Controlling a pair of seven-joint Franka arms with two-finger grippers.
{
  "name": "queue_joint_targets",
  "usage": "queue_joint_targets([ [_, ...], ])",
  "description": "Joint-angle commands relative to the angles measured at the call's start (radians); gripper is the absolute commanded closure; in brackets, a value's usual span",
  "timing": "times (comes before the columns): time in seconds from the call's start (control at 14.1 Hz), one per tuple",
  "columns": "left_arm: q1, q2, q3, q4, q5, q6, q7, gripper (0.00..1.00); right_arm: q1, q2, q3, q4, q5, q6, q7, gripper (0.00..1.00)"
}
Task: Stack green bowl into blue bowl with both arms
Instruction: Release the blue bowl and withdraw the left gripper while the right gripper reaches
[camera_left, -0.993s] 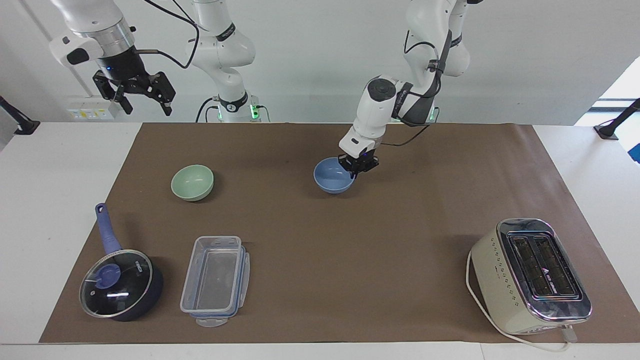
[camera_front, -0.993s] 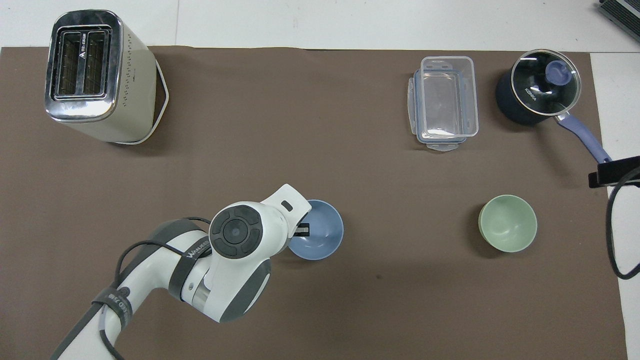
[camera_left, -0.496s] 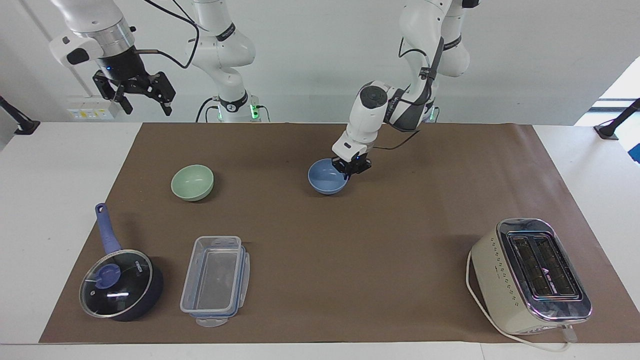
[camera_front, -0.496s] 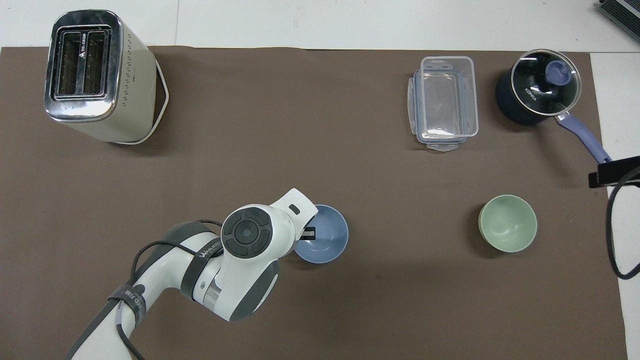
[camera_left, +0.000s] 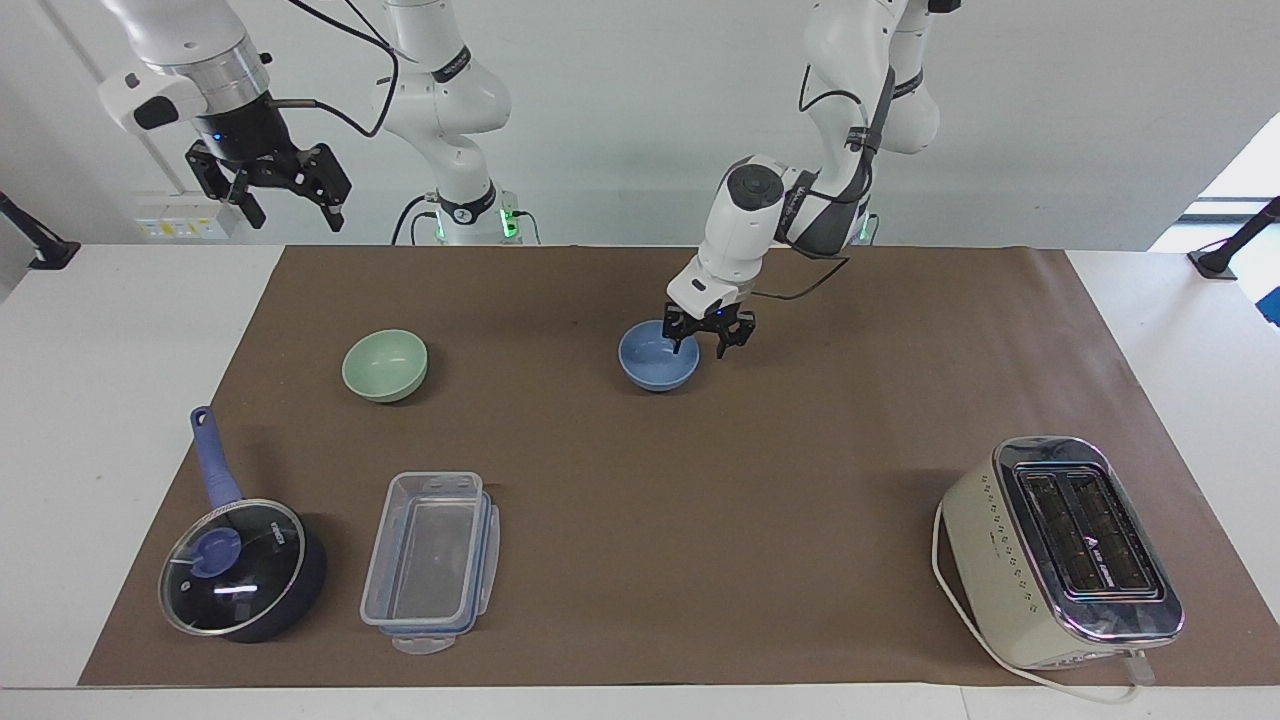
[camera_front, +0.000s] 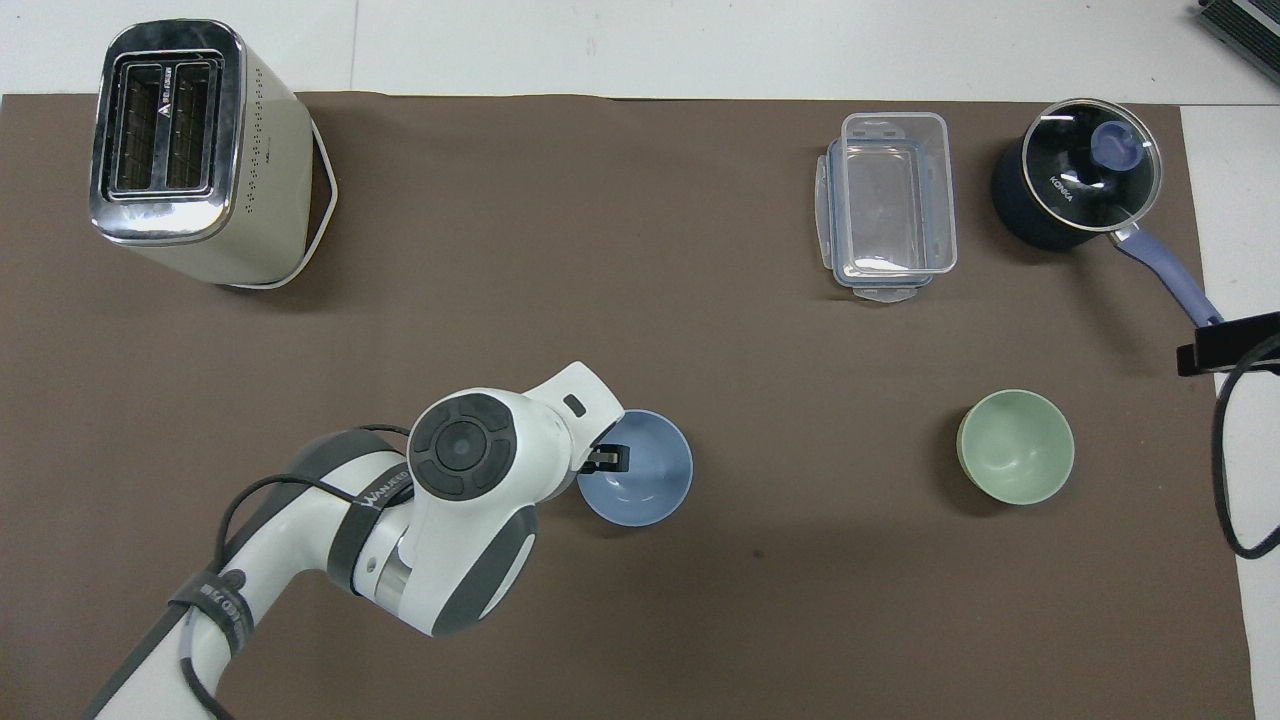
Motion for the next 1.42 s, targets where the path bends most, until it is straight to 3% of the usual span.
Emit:
queue_joint_targets([
  [0.0, 0.115, -0.103, 0.001, 0.019, 0.004, -0.145, 0.156, 0.00, -0.010, 0.002, 0.003, 0.010, 0.003, -0.009, 0.010, 0.00],
  [0.21, 0.260, -0.165, 0.001, 0.154, 0.091, -0.360, 0.294, 0.00, -0.010, 0.003, 0.003, 0.008, 0.002, 0.017, -0.011, 0.00],
  [0.43, 0.380, -0.147, 0.001, 0.358, 0.105, -0.569, 0.463, 0.00, -0.027, -0.003, -0.003, -0.111, 0.000, 0.108, -0.096, 0.00],
  [0.78, 0.551, -0.121, 0.003, 0.594, 0.156, -0.754, 0.604, 0.00, -0.038, -0.004, -0.004, -0.437, 0.003, 0.386, -0.227, 0.00],
  [0.99, 0.586, -0.068, 0.009, 0.709, 0.153, -0.838, 0.611, 0.00, -0.082, 0.008, -0.004, -0.608, 0.003, 0.568, -0.376, 0.00],
  [1.13, 0.603, -0.030, 0.009, 0.769, 0.149, -0.867, 0.609, 0.00, -0.108, 0.011, -0.004, -0.686, 0.003, 0.673, -0.404, 0.00],
  [1.35, 0.611, -0.042, 0.009, 0.766, 0.159, -0.867, 0.603, 0.00, -0.151, 0.048, -0.004, -0.732, 0.005, 0.751, -0.470, 0.00],
])
